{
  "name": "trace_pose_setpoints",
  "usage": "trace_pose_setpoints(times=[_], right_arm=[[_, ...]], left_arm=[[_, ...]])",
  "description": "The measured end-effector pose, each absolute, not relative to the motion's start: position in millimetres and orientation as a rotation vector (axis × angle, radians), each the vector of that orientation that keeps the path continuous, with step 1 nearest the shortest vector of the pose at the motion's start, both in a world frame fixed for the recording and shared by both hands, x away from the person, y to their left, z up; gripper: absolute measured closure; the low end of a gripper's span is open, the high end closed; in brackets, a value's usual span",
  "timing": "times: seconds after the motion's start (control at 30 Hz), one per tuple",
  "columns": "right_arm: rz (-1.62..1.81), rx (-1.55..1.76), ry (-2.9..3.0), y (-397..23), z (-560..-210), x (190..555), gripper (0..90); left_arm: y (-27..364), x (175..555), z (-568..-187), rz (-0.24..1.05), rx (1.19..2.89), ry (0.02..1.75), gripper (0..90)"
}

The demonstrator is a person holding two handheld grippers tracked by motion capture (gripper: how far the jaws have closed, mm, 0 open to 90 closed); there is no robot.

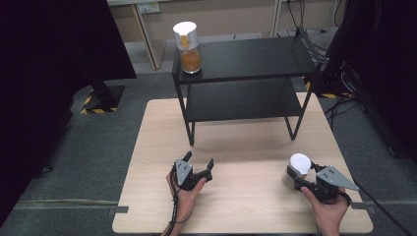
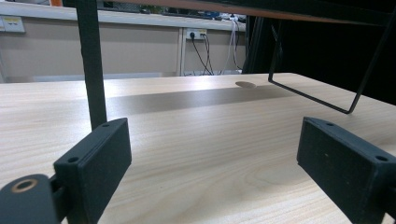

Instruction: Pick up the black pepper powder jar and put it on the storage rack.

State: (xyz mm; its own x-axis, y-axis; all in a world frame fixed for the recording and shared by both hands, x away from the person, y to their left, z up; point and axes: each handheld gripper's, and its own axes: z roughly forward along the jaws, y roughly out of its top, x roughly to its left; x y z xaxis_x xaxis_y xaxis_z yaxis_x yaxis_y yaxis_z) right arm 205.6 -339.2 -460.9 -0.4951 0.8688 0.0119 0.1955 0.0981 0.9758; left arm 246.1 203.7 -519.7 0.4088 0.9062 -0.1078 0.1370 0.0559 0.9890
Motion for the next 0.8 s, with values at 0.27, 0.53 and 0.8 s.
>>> trace_pose_setpoints(times=[0.27, 0.53, 0.8], right_arm=[[1.479, 1.011, 1.722, -344, -446, 205, 30.6], [1.515, 0.983, 1.666, -344, -433, 207, 30.6], [1.553, 0.939, 1.603, -344, -413, 212, 30.6]], left_arm=[[203, 246, -519, 0.769, 1.409, 1.01, 9.5], [203, 246, -519, 0.768, 1.41, 1.009, 9.5], [203, 246, -520, 0.77, 1.409, 1.01, 9.5]])
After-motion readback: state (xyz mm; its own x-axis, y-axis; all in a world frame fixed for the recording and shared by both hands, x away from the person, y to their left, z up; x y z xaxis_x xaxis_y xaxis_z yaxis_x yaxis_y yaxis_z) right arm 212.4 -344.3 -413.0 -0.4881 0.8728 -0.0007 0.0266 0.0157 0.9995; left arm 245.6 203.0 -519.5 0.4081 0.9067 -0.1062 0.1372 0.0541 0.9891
